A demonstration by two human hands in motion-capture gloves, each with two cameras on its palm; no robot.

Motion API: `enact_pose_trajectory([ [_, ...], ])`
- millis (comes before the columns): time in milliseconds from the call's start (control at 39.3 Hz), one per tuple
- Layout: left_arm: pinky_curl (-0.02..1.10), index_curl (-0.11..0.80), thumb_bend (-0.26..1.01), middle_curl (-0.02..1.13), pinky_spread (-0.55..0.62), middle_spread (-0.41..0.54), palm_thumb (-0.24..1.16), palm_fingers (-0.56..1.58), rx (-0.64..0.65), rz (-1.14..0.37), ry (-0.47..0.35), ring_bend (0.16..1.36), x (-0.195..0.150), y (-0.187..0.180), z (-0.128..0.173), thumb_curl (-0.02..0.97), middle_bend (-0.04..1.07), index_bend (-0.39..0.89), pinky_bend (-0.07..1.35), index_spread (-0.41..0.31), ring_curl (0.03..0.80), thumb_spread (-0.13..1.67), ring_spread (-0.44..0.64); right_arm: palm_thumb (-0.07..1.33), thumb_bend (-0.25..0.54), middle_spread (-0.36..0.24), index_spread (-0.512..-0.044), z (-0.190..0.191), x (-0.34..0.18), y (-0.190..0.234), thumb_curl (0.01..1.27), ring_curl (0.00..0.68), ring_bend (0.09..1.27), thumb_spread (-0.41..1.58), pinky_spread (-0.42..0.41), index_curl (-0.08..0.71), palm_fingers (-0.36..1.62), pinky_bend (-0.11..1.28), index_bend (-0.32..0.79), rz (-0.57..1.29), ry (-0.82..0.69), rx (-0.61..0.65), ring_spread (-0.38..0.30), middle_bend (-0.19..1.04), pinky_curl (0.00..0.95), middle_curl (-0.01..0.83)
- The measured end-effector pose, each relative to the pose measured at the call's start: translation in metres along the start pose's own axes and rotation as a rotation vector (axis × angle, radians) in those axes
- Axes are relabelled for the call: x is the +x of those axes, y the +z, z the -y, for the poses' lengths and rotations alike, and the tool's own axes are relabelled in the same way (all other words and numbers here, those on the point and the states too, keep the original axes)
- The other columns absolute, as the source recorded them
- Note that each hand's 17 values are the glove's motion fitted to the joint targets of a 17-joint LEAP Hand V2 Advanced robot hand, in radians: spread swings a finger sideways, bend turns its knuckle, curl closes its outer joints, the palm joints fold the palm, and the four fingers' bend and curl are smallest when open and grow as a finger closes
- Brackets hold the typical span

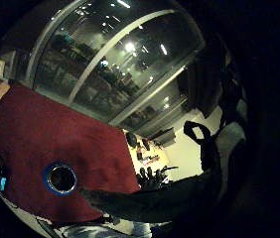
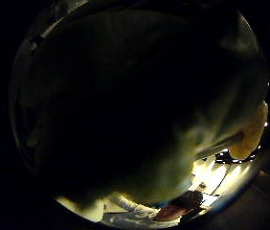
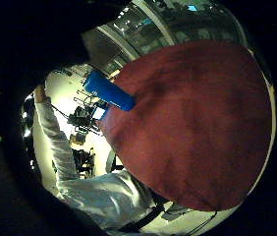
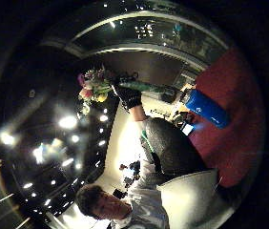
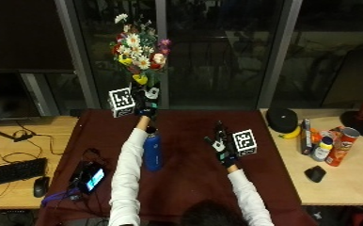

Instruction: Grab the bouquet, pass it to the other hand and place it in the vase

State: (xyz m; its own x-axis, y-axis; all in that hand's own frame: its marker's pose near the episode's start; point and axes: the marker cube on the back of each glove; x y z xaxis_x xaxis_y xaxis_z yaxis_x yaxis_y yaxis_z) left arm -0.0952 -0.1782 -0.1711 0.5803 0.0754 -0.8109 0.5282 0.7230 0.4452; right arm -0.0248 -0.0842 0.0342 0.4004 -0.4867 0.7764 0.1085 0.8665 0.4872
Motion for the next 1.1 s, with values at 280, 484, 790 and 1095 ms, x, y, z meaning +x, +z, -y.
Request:
enact_pose_trajectory([
  [280, 0.45, 0.581, -0.03, 0.56, -0.41, -0.346, 0.85, 1.37, 0.007, 0.044, -0.014, 0.75, -0.034, -0.002, 0.004, 0.788, 0.71, 0.40, 0.63, -0.345, 0.475, 0.30, -0.38, 0.47, -0.025, 0.032, -0.384, -0.009, -0.005, 0.004, 0.37, 0.312, 0.52, 1.05, 0.294, 0.198, 0.03, 0.69, 0.12, 0.051, 0.146, -0.001, 0.170, 0.21, 0.354, 0.353],
  [484, 0.45, 0.588, -0.03, 0.55, -0.41, -0.344, 0.85, 1.37, -0.014, 0.017, -0.042, 0.74, -0.051, 0.000, 0.003, 0.798, 0.71, 0.39, 0.63, -0.345, 0.474, 0.30, -0.38, 0.47, -0.023, 0.040, -0.383, -0.010, 0.009, 0.005, 0.36, 0.308, 0.52, 1.06, 0.292, 0.195, 0.04, 0.67, 0.12, -0.004, 0.186, -0.004, 0.171, 0.21, 0.345, 0.353],
  [790, 0.44, 0.465, -0.15, 0.53, -0.16, -0.181, 0.47, 0.09, -0.504, 0.095, -0.177, 0.65, -0.173, -0.022, -0.079, 0.663, 0.51, -0.04, 0.51, -0.120, 0.484, 0.62, -0.16, 0.49, -0.018, 0.046, -0.373, -0.017, 0.038, 0.013, 0.36, 0.302, 0.51, 1.07, 0.287, 0.197, 0.05, 0.65, 0.13, -0.022, 0.060, -0.039, 0.162, 0.21, 0.336, 0.351],
  [1095, 0.33, 0.302, -0.03, 0.35, 0.31, 0.232, 0.43, -0.10, -0.512, 0.213, -0.233, 0.59, -0.256, -0.055, -0.170, 0.523, 0.22, 0.07, 0.42, 0.109, 0.341, 0.83, 0.29, 0.55, -0.017, 0.047, -0.366, -0.049, 0.085, 0.013, 0.37, 0.296, 0.49, 1.10, 0.283, 0.206, 0.07, 0.61, 0.13, -0.029, 0.278, -0.064, 0.160, 0.20, 0.330, 0.348],
])
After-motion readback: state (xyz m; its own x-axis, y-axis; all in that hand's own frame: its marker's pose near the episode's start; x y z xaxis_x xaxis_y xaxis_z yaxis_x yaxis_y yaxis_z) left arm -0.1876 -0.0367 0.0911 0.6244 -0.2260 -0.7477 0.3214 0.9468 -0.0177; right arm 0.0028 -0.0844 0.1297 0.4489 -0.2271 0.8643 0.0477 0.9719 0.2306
